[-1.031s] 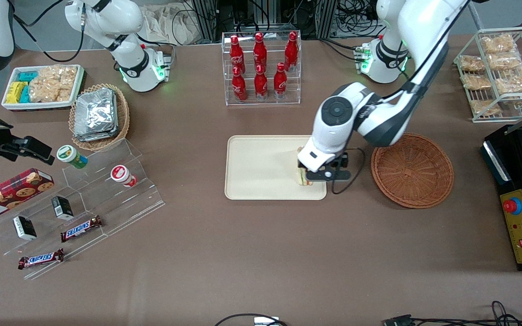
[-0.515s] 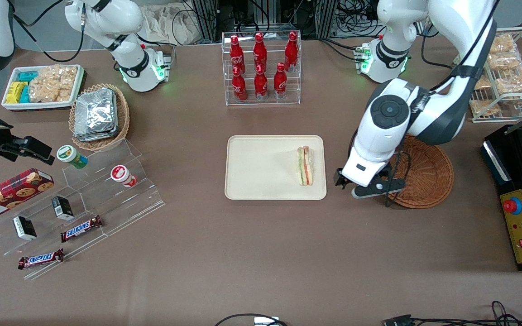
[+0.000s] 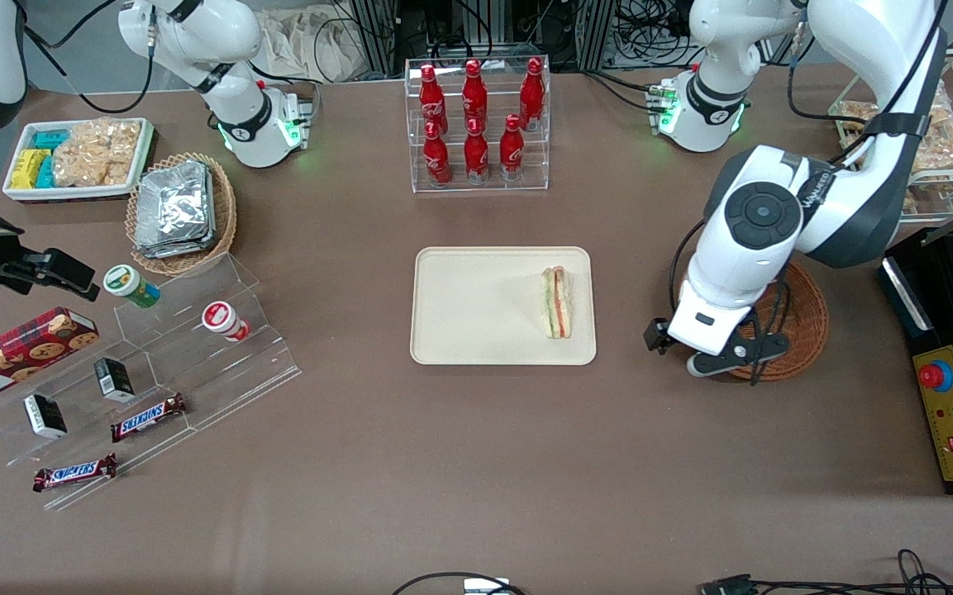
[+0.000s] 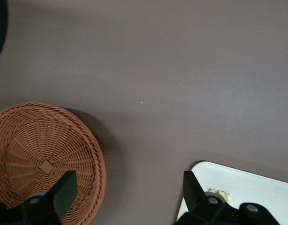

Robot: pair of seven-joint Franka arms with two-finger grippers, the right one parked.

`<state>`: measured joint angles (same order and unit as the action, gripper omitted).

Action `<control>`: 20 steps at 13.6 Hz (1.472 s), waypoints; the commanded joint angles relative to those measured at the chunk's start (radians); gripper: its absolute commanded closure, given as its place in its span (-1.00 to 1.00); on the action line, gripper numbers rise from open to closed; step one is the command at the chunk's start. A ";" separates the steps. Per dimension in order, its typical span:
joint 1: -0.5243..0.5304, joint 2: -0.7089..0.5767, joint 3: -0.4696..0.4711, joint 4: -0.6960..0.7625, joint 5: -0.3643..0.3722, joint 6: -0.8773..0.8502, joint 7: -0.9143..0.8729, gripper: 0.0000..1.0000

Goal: Place sandwich from basket to tray

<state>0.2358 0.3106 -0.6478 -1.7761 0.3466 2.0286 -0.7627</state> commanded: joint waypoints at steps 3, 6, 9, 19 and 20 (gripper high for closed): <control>0.002 -0.060 0.055 -0.009 -0.102 -0.030 0.152 -1.00; -0.025 -0.102 0.123 -0.028 -0.136 -0.034 0.216 -1.00; -0.079 -0.169 0.255 -0.055 -0.227 -0.054 0.373 -1.00; -0.105 -0.367 0.458 -0.016 -0.317 -0.287 0.810 -1.00; -0.105 -0.369 0.459 0.006 -0.319 -0.319 0.813 -1.00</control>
<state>0.1465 -0.0373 -0.2048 -1.7936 0.0429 1.7624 0.0182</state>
